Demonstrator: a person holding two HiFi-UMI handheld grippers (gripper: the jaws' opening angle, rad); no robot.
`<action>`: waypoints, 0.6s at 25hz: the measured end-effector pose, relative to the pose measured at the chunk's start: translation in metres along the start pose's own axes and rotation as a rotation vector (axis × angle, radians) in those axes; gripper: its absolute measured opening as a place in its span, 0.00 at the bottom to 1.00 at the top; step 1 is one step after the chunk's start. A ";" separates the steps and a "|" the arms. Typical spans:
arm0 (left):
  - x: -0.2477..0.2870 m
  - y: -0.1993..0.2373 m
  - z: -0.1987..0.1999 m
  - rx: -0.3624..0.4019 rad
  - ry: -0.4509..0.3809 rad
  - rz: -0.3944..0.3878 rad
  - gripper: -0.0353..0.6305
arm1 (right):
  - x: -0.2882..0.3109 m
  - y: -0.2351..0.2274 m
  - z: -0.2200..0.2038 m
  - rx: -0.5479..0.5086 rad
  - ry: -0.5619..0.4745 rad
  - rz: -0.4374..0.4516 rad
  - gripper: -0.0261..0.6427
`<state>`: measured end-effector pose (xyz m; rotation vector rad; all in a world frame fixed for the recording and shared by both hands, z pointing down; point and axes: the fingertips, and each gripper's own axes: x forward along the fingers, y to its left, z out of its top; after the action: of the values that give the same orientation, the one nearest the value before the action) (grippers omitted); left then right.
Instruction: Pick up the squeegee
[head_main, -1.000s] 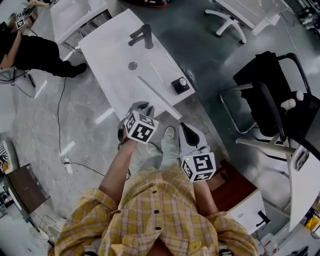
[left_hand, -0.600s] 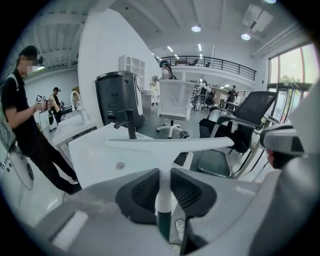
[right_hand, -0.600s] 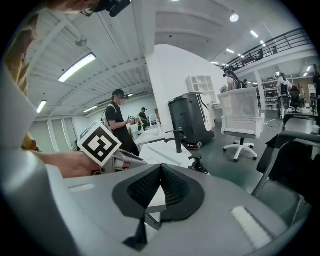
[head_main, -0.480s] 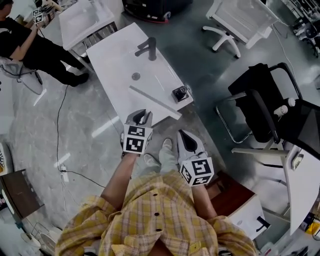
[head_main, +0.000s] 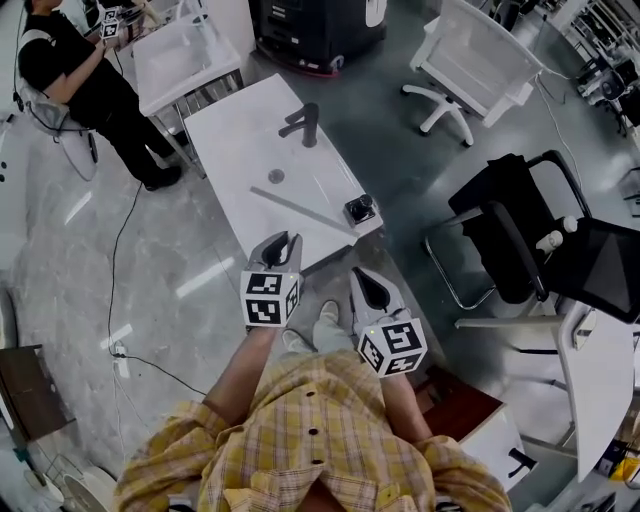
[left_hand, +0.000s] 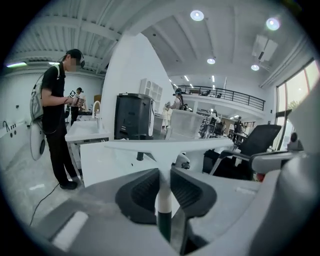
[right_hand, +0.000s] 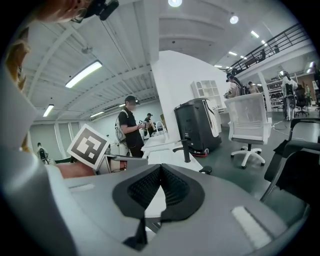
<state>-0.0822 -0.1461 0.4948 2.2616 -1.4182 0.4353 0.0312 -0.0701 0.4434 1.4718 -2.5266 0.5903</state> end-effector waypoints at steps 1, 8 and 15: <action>-0.004 -0.001 0.004 -0.009 -0.021 0.007 0.17 | 0.000 0.002 0.003 -0.010 -0.002 0.006 0.04; -0.023 -0.010 0.035 -0.017 -0.120 0.004 0.17 | 0.001 0.002 0.020 -0.031 -0.038 0.001 0.04; -0.040 -0.023 0.057 0.010 -0.198 -0.012 0.17 | 0.004 0.003 0.041 -0.040 -0.086 0.004 0.03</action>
<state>-0.0760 -0.1360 0.4228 2.3744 -1.4984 0.2191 0.0297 -0.0886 0.4070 1.5093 -2.5905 0.4843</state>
